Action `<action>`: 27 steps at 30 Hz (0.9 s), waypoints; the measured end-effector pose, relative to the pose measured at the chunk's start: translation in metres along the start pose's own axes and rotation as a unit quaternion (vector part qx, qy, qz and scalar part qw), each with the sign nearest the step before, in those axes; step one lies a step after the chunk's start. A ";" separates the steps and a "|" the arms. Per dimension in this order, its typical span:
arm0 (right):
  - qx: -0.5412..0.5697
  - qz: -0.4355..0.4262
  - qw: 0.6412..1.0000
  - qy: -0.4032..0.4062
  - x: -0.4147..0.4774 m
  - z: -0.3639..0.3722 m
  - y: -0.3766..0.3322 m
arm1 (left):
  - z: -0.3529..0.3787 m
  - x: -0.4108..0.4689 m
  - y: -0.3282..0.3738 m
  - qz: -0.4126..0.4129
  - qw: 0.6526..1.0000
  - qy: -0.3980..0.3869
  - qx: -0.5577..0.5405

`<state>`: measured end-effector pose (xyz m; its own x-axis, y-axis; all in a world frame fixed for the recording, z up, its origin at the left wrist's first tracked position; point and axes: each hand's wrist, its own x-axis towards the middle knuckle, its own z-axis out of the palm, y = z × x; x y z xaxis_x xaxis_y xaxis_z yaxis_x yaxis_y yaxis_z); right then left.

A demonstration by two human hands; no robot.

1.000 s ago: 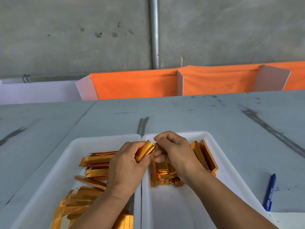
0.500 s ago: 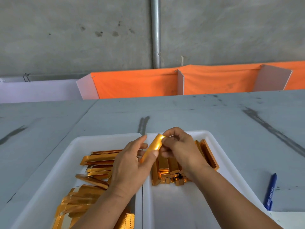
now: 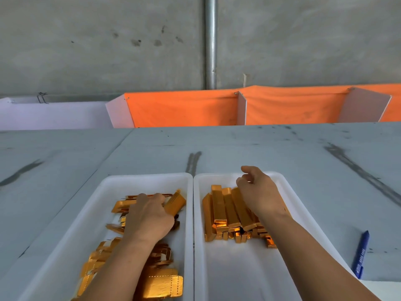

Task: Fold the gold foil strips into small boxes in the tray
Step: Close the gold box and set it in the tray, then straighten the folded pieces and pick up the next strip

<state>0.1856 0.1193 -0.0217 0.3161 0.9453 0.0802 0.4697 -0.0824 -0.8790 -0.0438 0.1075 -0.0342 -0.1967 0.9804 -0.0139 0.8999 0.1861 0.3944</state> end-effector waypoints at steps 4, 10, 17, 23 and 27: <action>-0.039 -0.036 0.998 -0.044 -0.006 0.007 -0.003 | 0.010 -0.001 -0.005 -0.003 0.995 -0.071 0.076; -0.062 -0.083 0.993 -0.064 -0.016 0.012 -0.006 | 0.016 -0.003 -0.004 0.020 0.997 -0.031 0.061; -0.035 -0.098 0.993 -0.052 -0.017 0.010 -0.008 | -0.003 -0.007 0.013 0.041 0.989 0.128 -0.062; 0.091 -0.095 0.987 -0.089 -0.023 0.011 -0.015 | -0.002 -0.022 0.025 0.153 0.953 0.098 -0.242; 0.220 -0.039 0.962 -0.154 -0.024 0.007 -0.021 | 0.004 -0.024 0.027 0.212 0.950 0.072 -0.219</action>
<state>0.1620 0.1003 -0.0088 0.0023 0.9975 0.0711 0.0661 0.0708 -0.9953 -0.0133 0.0888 -0.0270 0.0674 0.9365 0.3442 0.6680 -0.2986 0.6816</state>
